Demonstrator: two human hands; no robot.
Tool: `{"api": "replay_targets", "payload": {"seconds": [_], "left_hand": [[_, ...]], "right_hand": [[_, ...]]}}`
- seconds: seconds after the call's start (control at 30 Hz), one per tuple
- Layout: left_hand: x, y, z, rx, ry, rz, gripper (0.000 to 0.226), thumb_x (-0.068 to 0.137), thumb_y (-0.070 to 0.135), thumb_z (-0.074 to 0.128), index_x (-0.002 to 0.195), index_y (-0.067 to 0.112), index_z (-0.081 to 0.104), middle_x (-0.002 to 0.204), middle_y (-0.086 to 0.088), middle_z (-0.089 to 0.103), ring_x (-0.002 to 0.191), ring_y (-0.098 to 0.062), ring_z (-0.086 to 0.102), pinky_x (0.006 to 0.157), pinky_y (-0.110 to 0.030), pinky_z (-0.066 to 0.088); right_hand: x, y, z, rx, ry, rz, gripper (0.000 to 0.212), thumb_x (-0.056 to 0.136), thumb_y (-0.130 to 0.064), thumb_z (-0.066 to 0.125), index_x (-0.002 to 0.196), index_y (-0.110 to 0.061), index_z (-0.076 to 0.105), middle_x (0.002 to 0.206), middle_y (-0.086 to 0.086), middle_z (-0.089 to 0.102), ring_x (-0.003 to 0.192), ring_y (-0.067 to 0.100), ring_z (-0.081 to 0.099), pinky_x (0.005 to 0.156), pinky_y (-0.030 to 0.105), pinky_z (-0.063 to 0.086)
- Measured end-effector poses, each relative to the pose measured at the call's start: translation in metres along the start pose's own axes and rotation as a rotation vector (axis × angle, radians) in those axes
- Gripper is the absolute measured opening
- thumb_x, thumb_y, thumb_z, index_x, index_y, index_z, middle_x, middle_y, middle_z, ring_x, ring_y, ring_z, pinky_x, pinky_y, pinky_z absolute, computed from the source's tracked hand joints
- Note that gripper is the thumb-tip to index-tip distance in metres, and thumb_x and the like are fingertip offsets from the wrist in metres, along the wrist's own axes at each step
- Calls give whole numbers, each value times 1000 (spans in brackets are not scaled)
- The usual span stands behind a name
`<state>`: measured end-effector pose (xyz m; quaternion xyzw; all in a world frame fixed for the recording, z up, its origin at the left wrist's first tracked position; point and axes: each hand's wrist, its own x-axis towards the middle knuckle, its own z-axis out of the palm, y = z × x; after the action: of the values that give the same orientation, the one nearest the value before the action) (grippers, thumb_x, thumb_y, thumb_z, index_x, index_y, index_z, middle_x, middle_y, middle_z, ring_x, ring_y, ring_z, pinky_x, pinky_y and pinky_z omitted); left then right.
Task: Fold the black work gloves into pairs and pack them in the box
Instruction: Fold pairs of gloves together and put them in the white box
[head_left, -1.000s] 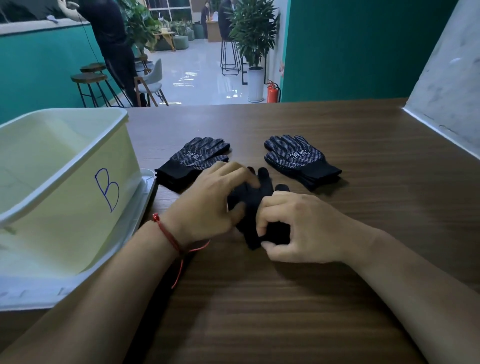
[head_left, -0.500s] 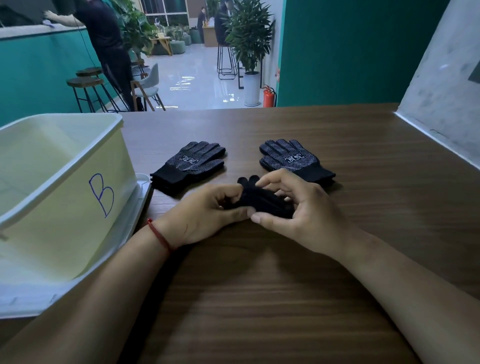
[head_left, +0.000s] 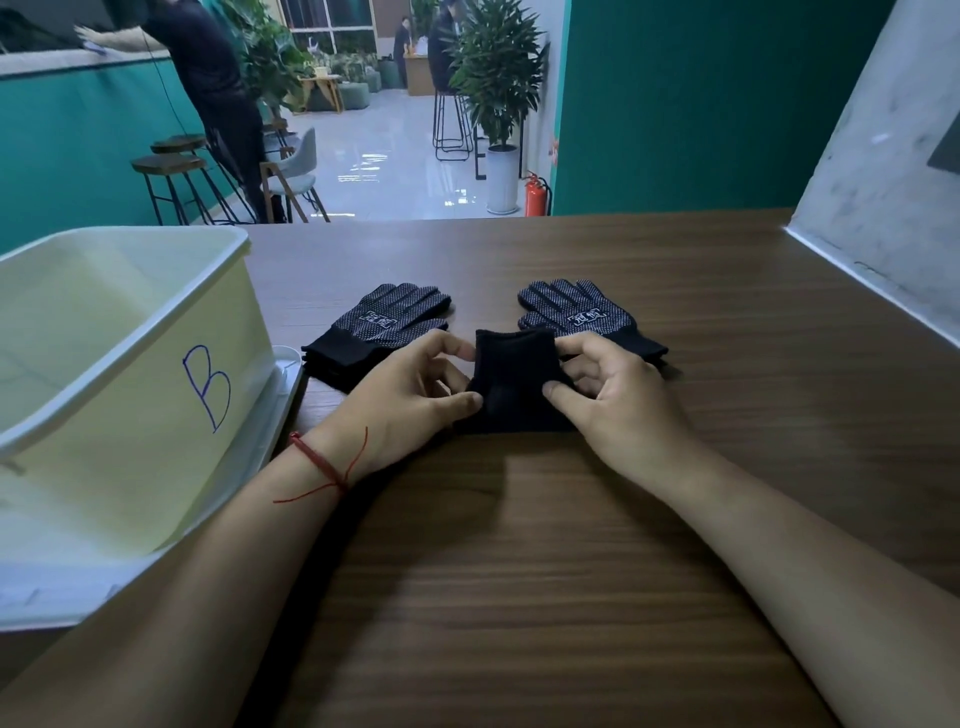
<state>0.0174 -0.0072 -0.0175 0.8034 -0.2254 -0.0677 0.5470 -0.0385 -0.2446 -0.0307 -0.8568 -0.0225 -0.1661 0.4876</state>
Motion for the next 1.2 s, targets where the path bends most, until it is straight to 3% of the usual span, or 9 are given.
{"api": "replay_targets", "payload": {"seconds": [0.1, 0.27, 0.4, 0.53, 0.67, 0.77, 1.03, 1.13, 1.2], "left_hand": [[3, -8, 2, 84, 64, 1, 34, 91, 10, 80, 113, 20, 56, 78, 5, 68, 64, -22, 61, 69, -36, 49], [1, -10, 9, 399, 171, 110, 29, 90, 22, 78, 103, 25, 53, 86, 8, 70, 67, -9, 61, 69, -28, 49], [1, -15, 8, 537, 142, 244, 27, 93, 20, 73, 114, 32, 61, 115, 13, 60, 105, -12, 61, 85, -38, 56], [3, -16, 10, 693, -28, 360, 32, 103, 24, 54, 133, 24, 66, 139, 9, 65, 131, -17, 57, 111, -35, 44], [1, -12, 10, 713, -55, 330, 36, 106, 39, 50, 134, 24, 66, 141, 9, 65, 134, -13, 55, 115, -39, 42], [-1, -7, 5, 751, -93, 389, 40, 94, 50, 62, 128, 30, 63, 134, 14, 63, 131, -13, 56, 111, -44, 44], [-1, -5, 8, 848, -70, 452, 23, 96, 47, 62, 111, 31, 69, 117, 12, 65, 115, -18, 59, 101, -45, 50], [-1, -2, 8, 886, -43, 478, 23, 101, 45, 55, 111, 28, 68, 112, 11, 67, 110, -18, 60, 99, -45, 50], [-3, 2, 10, 873, -10, 510, 20, 102, 41, 55, 111, 26, 66, 109, 10, 68, 106, -18, 61, 97, -45, 51]], "right_hand": [[1, 0, 1, -28, 44, -10, 41, 91, -22, 82, 127, -35, 67, 105, -11, 78, 98, 0, 74, 96, 29, 59], [6, 3, 5, -171, 100, -141, 45, 88, -16, 85, 125, -28, 62, 110, -10, 68, 92, 2, 70, 84, 22, 59], [5, 0, 3, -303, 40, -350, 37, 89, -6, 78, 122, -21, 70, 125, -7, 66, 120, 9, 62, 107, 23, 47], [0, -3, 6, -384, -208, -369, 40, 100, -6, 62, 135, -21, 70, 145, -9, 63, 138, 6, 52, 120, 16, 31], [-1, -5, 4, -449, -301, -286, 40, 107, -17, 53, 145, -23, 64, 151, -10, 60, 143, 3, 45, 123, 18, 27], [-2, -9, 2, -472, -312, -261, 41, 110, -29, 52, 149, -25, 61, 157, -12, 54, 147, 0, 39, 124, 15, 22], [-4, -12, 1, -604, -382, -269, 64, 106, -50, 56, 164, -30, 40, 172, -17, 31, 159, -2, 19, 127, 19, 11], [-5, -10, 2, -615, -354, -284, 60, 104, -53, 58, 160, -31, 48, 168, -17, 40, 157, 1, 27, 131, 34, 20], [-5, -10, 2, -580, -285, -305, 50, 100, -49, 66, 147, -31, 63, 153, -15, 59, 145, 4, 46, 123, 35, 33]]}}
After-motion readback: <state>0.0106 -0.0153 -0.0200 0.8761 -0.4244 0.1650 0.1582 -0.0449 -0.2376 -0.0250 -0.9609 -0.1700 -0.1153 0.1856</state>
